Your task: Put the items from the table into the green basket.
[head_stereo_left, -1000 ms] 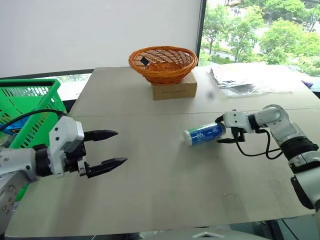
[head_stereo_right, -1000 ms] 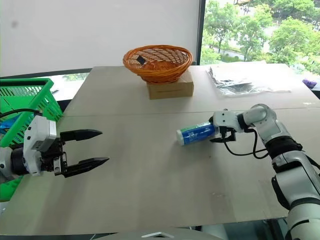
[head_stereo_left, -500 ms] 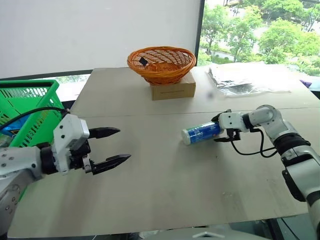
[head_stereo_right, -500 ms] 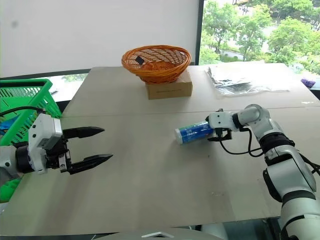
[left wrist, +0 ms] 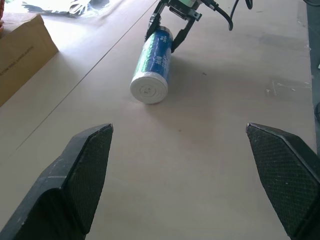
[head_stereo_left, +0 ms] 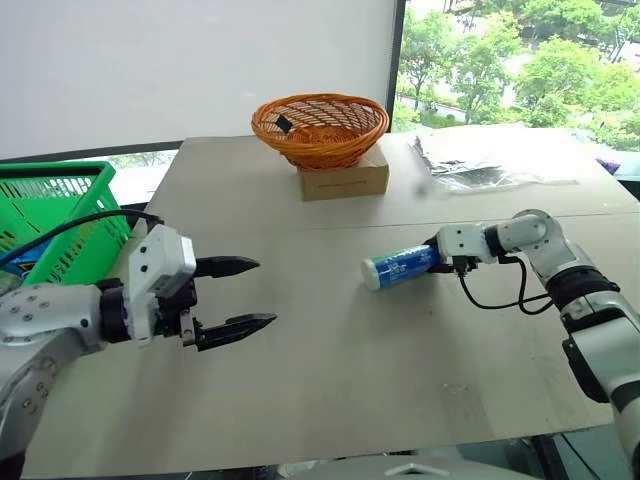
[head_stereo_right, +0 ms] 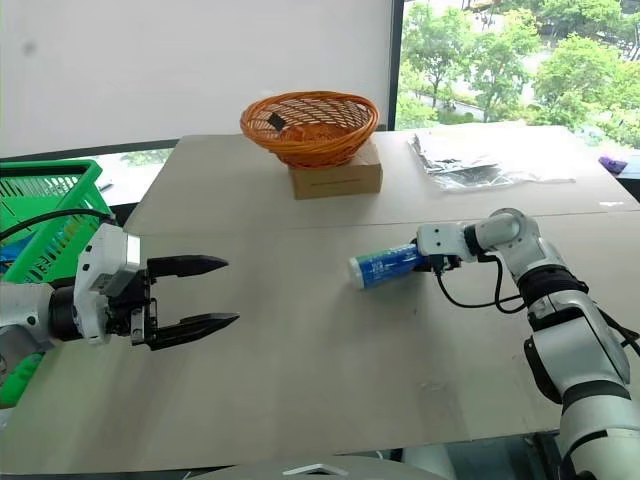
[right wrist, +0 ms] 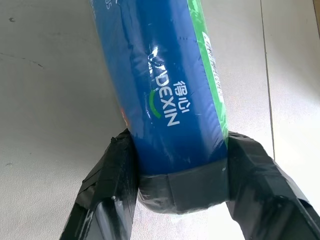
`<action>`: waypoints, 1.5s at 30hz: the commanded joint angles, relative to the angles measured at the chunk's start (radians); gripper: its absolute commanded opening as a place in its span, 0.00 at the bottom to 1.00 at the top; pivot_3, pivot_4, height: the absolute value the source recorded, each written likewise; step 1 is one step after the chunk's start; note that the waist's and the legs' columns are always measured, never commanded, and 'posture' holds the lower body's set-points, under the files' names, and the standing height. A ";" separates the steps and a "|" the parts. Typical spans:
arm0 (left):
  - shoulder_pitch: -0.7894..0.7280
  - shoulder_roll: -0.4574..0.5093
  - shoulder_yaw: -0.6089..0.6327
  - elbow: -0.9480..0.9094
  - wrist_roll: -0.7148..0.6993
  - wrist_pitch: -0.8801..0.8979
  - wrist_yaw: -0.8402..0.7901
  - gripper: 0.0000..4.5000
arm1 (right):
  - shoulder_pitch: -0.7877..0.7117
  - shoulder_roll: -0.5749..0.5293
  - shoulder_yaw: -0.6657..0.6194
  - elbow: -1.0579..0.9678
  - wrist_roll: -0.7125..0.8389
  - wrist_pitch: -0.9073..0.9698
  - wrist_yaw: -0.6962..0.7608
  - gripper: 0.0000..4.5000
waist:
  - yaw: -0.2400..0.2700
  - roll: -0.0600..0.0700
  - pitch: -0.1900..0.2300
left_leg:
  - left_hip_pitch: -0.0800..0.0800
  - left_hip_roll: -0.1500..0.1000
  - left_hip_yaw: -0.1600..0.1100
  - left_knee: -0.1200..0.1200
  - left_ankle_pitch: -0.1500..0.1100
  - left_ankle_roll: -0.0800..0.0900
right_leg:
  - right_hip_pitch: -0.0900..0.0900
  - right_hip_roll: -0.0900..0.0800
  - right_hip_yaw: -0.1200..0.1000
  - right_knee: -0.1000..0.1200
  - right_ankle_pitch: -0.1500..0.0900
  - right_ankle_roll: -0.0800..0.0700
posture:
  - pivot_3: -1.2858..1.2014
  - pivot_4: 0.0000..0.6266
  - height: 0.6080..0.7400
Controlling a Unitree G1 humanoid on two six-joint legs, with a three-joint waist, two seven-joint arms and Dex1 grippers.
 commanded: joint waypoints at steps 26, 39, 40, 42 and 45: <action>-0.321 -0.433 -0.177 0.060 -0.381 0.033 0.398 0.98 | 0.271 0.270 -0.182 -1.082 0.783 1.105 -0.113 0.41 | 0.000 0.001 0.000 | 0.003 0.000 0.000 0.001 0.002 -0.003 | 0.000 0.001 0.000 0.009 0.001 -0.002 | 0.59 0.00 1.00; -0.325 -0.423 -0.174 0.116 -0.415 0.031 0.368 0.43 | 0.278 0.293 -0.207 -1.081 0.869 1.191 -0.145 0.72 | -0.006 0.001 0.000 | 0.005 0.001 0.001 0.001 0.002 -0.003 | 0.000 0.002 0.003 0.011 0.001 -0.002 | 0.59 0.00 1.00; -0.328 -0.425 -0.173 0.118 -0.414 0.028 0.369 0.43 | 0.275 0.287 -0.207 -1.084 0.883 1.209 -0.141 0.82 | -0.006 0.001 0.000 | 0.005 0.001 0.001 0.001 0.002 -0.003 | 0.000 0.002 0.003 0.011 0.001 -0.002 | 0.59 0.00 1.00; -0.342 -0.433 -0.168 0.129 -0.405 0.015 0.381 0.43 | 0.271 0.286 -0.207 -1.083 0.879 1.204 -0.160 1.00 | -0.007 0.001 0.000 | 0.005 0.001 0.001 0.001 0.002 -0.003 | 0.000 0.002 0.002 0.011 0.001 -0.002 | 0.59 0.00 1.00; -0.359 -0.421 -0.147 0.148 -0.354 -0.003 0.439 0.42 | 0.284 0.260 -0.213 -1.089 0.876 1.199 -0.160 1.00 | -0.006 0.001 0.000 | 0.005 0.001 0.001 0.001 0.002 -0.002 | 0.000 0.002 0.002 0.011 0.001 -0.002 | 0.59 0.00 1.00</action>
